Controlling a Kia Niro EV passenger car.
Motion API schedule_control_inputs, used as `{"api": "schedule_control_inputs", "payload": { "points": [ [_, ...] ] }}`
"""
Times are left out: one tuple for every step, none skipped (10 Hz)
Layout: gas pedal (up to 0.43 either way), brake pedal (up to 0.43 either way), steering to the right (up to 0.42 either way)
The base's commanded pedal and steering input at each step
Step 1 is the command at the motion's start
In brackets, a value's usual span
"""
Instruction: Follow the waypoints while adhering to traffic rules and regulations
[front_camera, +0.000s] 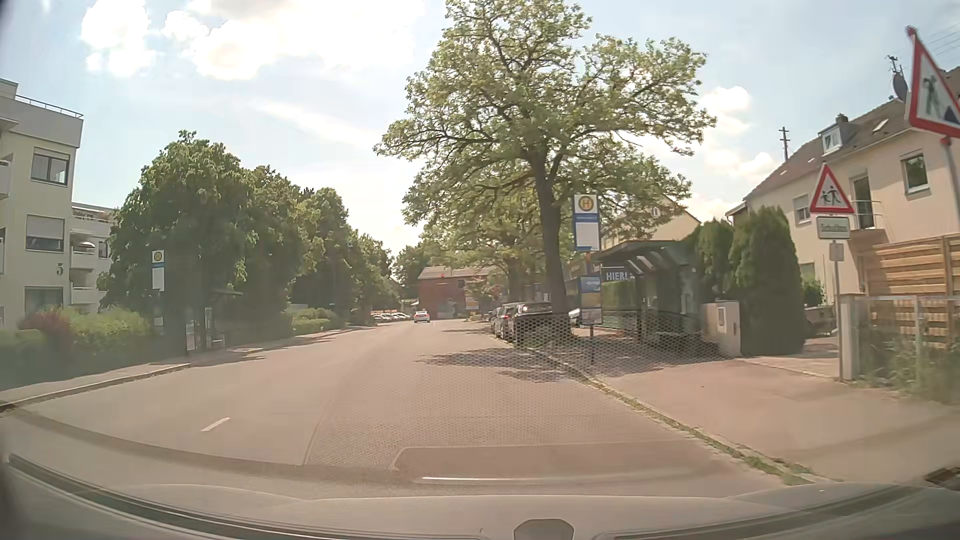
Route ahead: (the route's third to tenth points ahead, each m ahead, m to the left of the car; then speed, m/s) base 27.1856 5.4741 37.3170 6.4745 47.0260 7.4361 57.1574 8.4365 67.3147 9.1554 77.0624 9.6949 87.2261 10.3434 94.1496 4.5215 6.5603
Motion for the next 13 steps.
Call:
{"api": "schedule_control_inputs", "payload": {
  "points": [
    [0.189,0.000,-0.096],
    [0.177,0.000,-0.084],
    [0.177,0.000,-0.074],
    [0.177,0.000,-0.062],
    [0.169,0.000,-0.052],
    [0.169,0.000,-0.046],
    [0.169,0.000,-0.044],
    [0.157,0.000,-0.039],
    [0.157,0.000,-0.032],
    [0.157,0.000,-0.022],
    [0.150,0.000,-0.014],
    [0.150,0.000,-0.009],
    [0.150,0.000,-0.005]
  ]
}}
